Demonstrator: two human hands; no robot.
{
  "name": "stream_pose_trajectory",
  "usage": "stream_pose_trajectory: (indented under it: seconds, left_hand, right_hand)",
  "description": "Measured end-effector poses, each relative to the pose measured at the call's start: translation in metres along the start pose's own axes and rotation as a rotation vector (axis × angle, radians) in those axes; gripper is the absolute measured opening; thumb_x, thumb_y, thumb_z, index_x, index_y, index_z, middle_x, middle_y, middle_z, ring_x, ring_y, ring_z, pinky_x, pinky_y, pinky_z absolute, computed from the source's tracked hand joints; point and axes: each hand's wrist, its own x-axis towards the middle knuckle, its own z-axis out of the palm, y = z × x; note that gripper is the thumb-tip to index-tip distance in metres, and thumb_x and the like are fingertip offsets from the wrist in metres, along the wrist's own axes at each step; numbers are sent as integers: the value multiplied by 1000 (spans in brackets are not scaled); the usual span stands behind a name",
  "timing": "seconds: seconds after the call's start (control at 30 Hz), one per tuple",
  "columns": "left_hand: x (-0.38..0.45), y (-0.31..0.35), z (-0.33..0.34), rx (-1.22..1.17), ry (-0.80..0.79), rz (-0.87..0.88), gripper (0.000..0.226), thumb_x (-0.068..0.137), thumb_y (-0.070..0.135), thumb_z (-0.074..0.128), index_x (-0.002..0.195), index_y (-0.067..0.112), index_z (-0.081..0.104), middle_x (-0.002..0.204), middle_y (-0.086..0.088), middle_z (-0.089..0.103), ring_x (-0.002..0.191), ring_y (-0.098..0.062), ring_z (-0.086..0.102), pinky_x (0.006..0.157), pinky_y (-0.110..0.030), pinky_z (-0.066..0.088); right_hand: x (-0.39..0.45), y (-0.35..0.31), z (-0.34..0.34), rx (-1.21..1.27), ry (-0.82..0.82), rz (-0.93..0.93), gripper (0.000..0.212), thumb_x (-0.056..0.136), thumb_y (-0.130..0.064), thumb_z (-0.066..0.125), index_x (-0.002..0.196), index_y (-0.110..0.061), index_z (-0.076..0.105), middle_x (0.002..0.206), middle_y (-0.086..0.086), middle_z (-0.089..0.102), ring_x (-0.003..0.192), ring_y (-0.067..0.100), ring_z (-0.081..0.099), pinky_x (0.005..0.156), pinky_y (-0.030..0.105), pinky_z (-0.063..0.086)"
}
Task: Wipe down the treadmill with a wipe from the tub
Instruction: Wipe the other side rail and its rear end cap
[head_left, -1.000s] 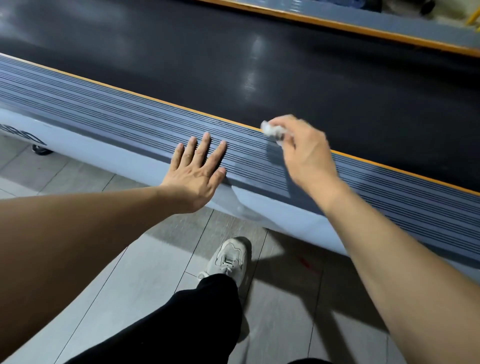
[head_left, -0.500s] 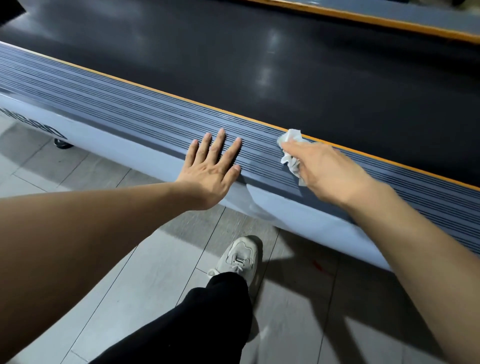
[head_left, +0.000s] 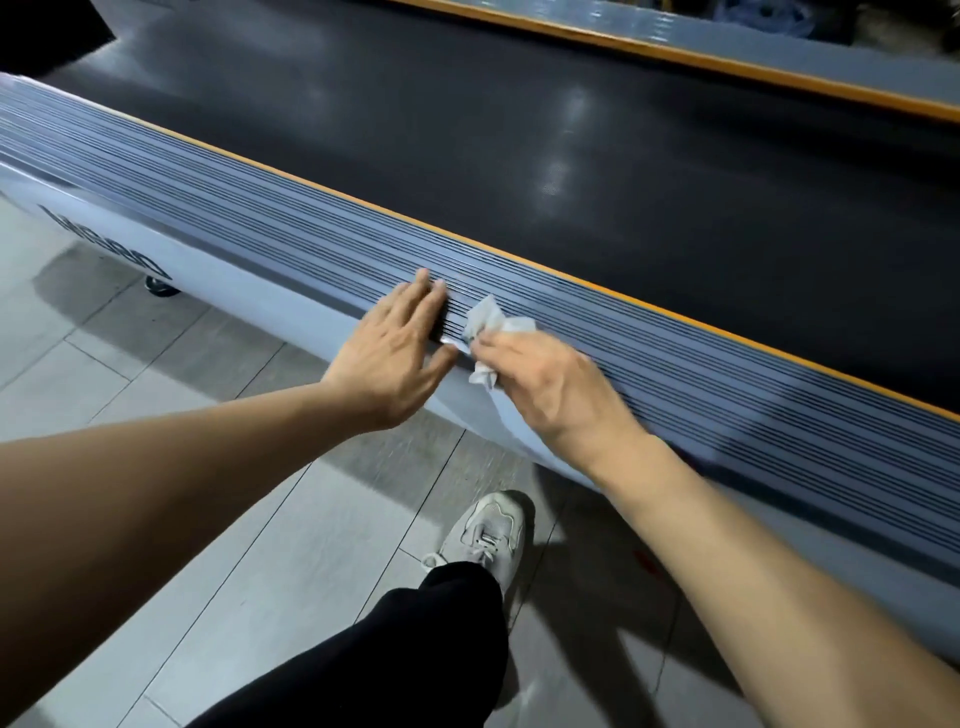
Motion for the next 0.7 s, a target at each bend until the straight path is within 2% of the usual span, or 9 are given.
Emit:
stream_pose_trajectory:
  seconds: [0.07,0.13,0.2,0.3,0.4,0.5,0.57,0.6,0.7]
  left_hand:
    - [-7,-19,-1,74,7,-52,74,102,59,21,163,25,-3,170,-5,-11,157,-20,-9,127,-34,-5]
    - [-10,-38,-5,94,-10,-132,68,102,62,14,162,38,-5,169,-7,-14,157,-25,-11,127,-39,-5]
    - [-12,-52,-11,50,-50,-199,63,101,64,14,158,48,-8,169,-8,-17,156,-26,-15,127,-41,-4]
    - [-11,-56,-14,32,-118,-182,63,98,64,12,154,54,-16,166,-5,-26,154,-24,-23,125,-40,-6]
    - [-8,-58,-17,33,-169,-197,60,103,60,14,152,54,-20,164,-4,-30,152,-24,-25,124,-40,-9]
    - [-7,-57,-21,49,-205,-191,60,106,54,16,152,53,-23,164,-5,-32,152,-26,-25,124,-41,-8]
    - [-6,-56,-20,56,-195,-194,61,106,53,16,151,52,-25,163,-6,-33,152,-26,-26,124,-43,-7]
    - [-5,-55,-19,61,-194,-194,61,106,54,16,151,52,-25,163,-6,-34,152,-27,-26,124,-43,-7]
    - [-10,-57,-17,62,-189,-189,62,106,54,16,151,52,-26,162,-5,-35,151,-26,-28,123,-42,-9]
  right_hand:
    - [3,16,-4,-21,-3,44,31,97,-11,56,123,-21,70,126,4,69,114,27,63,91,36,51]
    - [12,49,-19,-7,111,287,26,95,-9,51,106,-23,71,111,9,69,104,32,62,85,39,51]
    - [20,62,-24,-34,204,474,27,95,-6,49,109,-15,69,109,12,67,101,36,59,80,40,49]
    - [28,17,-4,-48,45,257,34,98,-3,46,121,-15,69,122,9,67,111,29,60,83,32,45]
    - [22,-9,12,42,-18,-10,35,102,-11,48,128,-23,68,133,3,65,118,24,59,92,36,50]
    - [38,22,-2,-38,66,175,25,101,-28,44,96,-30,69,109,-2,66,101,26,60,74,33,42]
    - [49,39,-13,-35,147,427,24,100,-23,45,100,-27,68,102,3,62,97,30,56,71,33,32]
    - [52,40,-11,-59,172,453,26,100,-17,45,109,-23,69,105,8,62,96,30,55,71,33,32]
    - [45,2,8,-22,8,205,32,100,-11,46,122,-19,68,120,7,66,107,27,60,83,34,46]
